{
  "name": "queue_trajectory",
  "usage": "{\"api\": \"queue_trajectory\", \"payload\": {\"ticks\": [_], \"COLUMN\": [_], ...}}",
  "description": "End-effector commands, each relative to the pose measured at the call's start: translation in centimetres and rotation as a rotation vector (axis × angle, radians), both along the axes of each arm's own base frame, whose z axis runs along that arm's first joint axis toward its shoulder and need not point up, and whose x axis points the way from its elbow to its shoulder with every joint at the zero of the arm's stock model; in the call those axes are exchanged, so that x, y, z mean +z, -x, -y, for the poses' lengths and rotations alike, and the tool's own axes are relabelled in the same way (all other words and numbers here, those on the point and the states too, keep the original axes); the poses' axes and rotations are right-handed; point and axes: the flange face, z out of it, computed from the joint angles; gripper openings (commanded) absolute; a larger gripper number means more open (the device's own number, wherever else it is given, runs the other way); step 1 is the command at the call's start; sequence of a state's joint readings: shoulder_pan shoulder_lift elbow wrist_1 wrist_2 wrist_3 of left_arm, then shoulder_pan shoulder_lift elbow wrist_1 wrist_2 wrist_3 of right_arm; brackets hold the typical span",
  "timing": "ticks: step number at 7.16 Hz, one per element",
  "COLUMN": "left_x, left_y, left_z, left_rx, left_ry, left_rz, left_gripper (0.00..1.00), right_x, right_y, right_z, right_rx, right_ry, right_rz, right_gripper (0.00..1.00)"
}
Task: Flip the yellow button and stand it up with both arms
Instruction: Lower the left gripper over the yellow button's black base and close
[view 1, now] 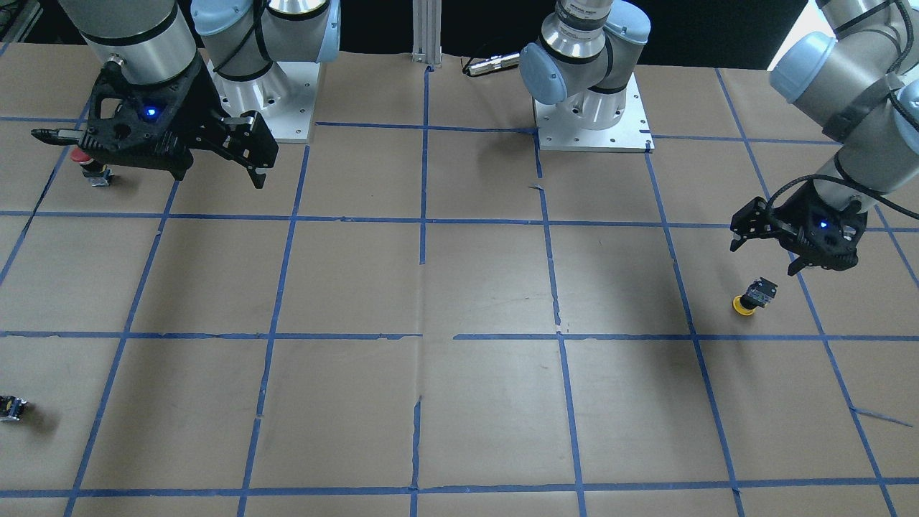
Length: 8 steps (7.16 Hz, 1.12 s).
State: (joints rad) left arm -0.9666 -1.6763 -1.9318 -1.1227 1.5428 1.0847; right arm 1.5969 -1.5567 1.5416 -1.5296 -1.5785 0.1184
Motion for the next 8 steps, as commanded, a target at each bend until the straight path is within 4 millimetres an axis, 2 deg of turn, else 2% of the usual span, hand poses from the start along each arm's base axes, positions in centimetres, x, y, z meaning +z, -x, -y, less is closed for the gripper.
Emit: {"api": "queue_trajectory", "payload": {"ticks": [1,2,4,7,8], "left_x": [-3.4,-6.1,-8.2,-9.9,-9.9], "left_y": [-3.9,-4.6,-5.0,-4.3,-4.3], "left_z": [0.7,1.5,1.7,0.7,0.6], "left_rx": [-0.066,-0.127,-0.152,-0.171,-0.173], "left_ry": [0.040,0.039,0.021,0.049,0.051], "left_rz": [-0.017,-0.017,-0.034,0.003,0.008], "left_gripper": [0.99,0.99,0.99,0.97,0.92], "right_x": [-0.1,-0.1,-0.1,-0.1,-0.1], "right_y": [0.0,0.0,0.0,0.0,0.1], "right_z": [0.1,0.1,0.1,0.0,0.0], "right_rx": [-0.001,-0.001,-0.001,-0.001,-0.003], "right_ry": [0.000,0.000,0.000,-0.002,-0.003], "right_rz": [0.000,0.001,0.002,0.001,0.000], "right_gripper": [1.00,1.00,1.00,1.00,1.00]}}
